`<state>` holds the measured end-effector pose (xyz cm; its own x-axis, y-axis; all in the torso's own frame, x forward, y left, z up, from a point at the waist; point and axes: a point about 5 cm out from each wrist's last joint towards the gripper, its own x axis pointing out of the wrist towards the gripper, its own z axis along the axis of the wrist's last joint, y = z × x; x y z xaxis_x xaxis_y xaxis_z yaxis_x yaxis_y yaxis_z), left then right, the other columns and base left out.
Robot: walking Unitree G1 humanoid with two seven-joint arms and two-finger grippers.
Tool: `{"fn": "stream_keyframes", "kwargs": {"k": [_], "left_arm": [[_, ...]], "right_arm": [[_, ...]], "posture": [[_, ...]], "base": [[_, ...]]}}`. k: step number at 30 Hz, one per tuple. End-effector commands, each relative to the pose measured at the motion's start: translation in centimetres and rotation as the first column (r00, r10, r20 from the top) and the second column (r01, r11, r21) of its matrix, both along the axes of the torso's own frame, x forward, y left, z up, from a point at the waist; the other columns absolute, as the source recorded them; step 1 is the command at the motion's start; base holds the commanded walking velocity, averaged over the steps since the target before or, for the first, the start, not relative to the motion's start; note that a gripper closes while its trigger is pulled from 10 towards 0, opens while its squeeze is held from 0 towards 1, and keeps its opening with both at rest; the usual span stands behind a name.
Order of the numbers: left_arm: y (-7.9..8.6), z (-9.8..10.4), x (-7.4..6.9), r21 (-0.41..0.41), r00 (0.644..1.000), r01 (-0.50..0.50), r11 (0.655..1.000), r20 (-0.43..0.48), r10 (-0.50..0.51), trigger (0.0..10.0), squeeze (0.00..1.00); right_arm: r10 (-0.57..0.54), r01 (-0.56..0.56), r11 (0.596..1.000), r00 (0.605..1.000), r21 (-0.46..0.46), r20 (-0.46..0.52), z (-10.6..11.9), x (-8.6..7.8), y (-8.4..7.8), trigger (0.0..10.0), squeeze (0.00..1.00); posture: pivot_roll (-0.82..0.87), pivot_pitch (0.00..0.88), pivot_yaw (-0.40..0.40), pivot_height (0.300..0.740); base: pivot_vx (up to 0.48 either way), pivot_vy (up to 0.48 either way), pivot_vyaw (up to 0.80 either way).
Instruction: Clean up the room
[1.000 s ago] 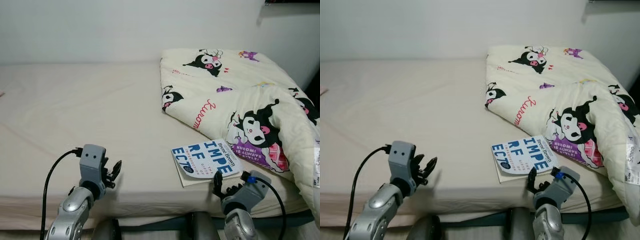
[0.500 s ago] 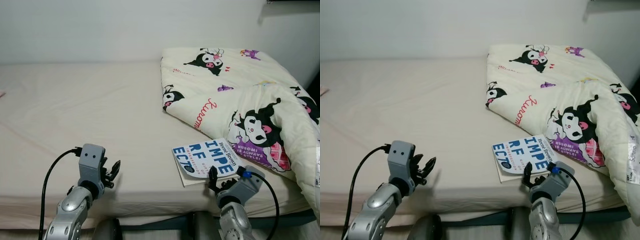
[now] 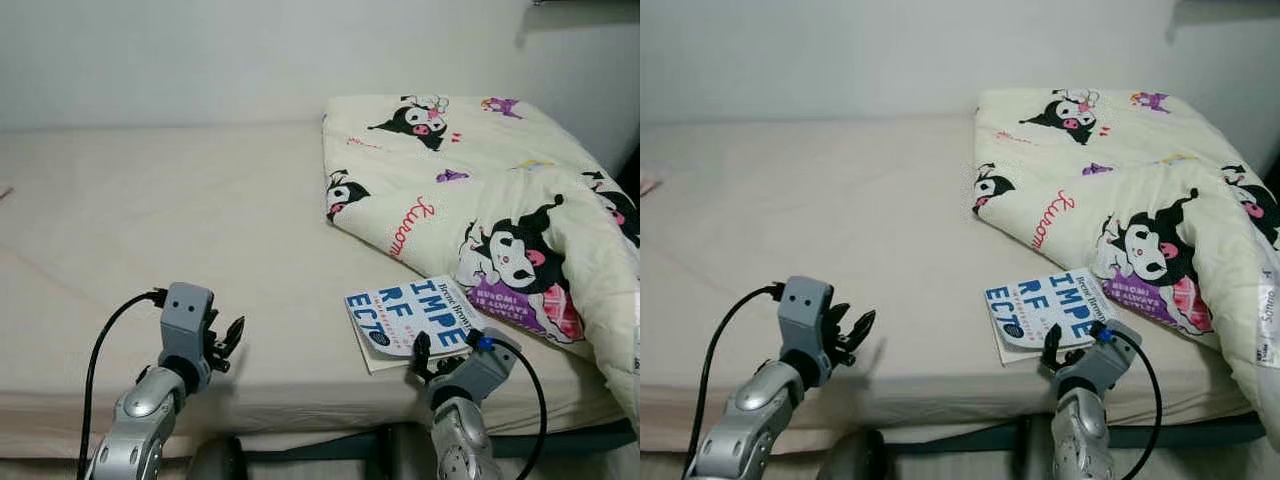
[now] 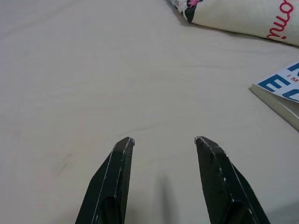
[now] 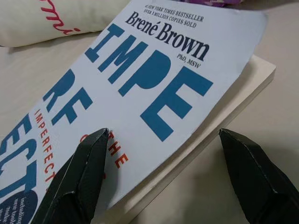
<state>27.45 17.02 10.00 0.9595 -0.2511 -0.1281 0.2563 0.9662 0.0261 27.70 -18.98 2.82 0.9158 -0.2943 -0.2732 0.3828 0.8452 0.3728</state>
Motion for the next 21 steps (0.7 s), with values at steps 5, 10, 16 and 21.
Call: {"fn": "stream_keyframes", "kwargs": {"k": [5,10,16,21], "left_arm": [[0.4,-0.2,-0.2,0.044,1.000,0.014,0.999,-0.013,-0.014,10.0,0.00],[0.5,-0.1,-0.1,0.046,1.000,0.008,0.999,-0.008,-0.007,10.0,0.00],[0.3,-0.1,0.0,0.048,1.000,0.009,0.999,-0.003,-0.008,10.0,0.00],[0.3,0.0,-0.2,0.056,1.000,0.006,0.998,0.004,-0.007,10.0,0.00]], "right_arm": [[-0.056,0.056,0.998,0.998,0.011,-0.027,-1.1,-0.6,-0.6,10.0,0.00],[-0.065,0.065,0.998,0.998,0.025,-0.006,-1.1,-0.2,-0.7,10.0,0.00],[-0.055,0.055,0.998,0.998,0.013,0.003,-1.1,0.2,-0.5,10.0,0.00],[-0.002,0.002,1.000,1.000,0.005,-0.024,-2.0,-0.3,0.3,10.0,0.00]], "posture": [[0.07,0.119,0.044,0.570],[0.07,0.120,0.048,0.570],[0.07,0.121,0.042,0.570],[0.08,0.121,0.038,0.570]], "base": [[0.000,0.000,0.00],[0.000,0.000,0.00],[0.000,0.000,0.00],[0.000,0.000,0.00]]}}
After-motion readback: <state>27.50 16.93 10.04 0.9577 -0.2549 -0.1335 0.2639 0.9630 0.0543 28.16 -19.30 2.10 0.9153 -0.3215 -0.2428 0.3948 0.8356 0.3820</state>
